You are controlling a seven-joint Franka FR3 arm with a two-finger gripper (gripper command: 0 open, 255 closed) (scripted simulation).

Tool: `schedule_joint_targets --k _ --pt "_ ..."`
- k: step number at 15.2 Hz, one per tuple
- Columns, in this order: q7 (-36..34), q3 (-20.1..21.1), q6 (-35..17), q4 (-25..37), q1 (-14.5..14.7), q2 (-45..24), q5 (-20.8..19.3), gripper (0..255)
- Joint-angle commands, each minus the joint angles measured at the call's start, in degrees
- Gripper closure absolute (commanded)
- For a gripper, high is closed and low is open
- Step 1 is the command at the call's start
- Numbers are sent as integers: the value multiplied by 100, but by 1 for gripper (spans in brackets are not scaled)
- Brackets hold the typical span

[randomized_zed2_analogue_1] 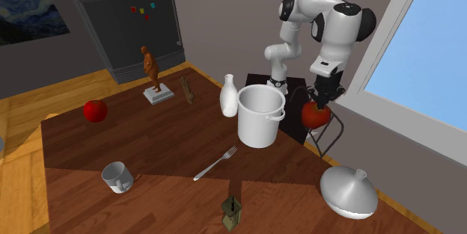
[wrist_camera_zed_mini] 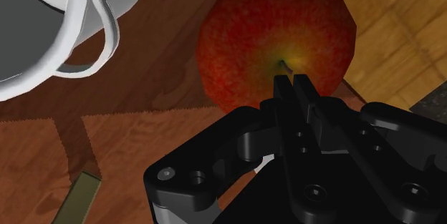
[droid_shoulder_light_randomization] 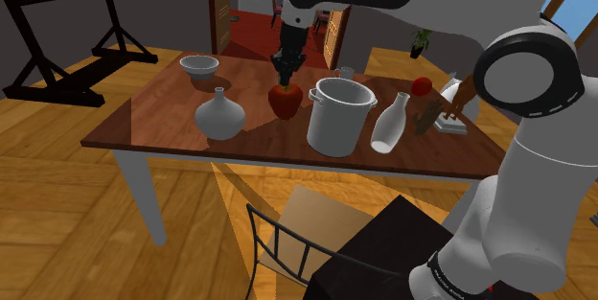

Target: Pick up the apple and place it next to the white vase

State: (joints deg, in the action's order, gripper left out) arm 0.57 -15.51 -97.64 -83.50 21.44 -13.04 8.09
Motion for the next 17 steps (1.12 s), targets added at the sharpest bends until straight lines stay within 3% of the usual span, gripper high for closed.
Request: schedule_joint_targets --k 1,17 --pt "8 5 -175 -192 13 21 -3 255" --pt "123 33 -1382 -1351 51 -34 52 255"
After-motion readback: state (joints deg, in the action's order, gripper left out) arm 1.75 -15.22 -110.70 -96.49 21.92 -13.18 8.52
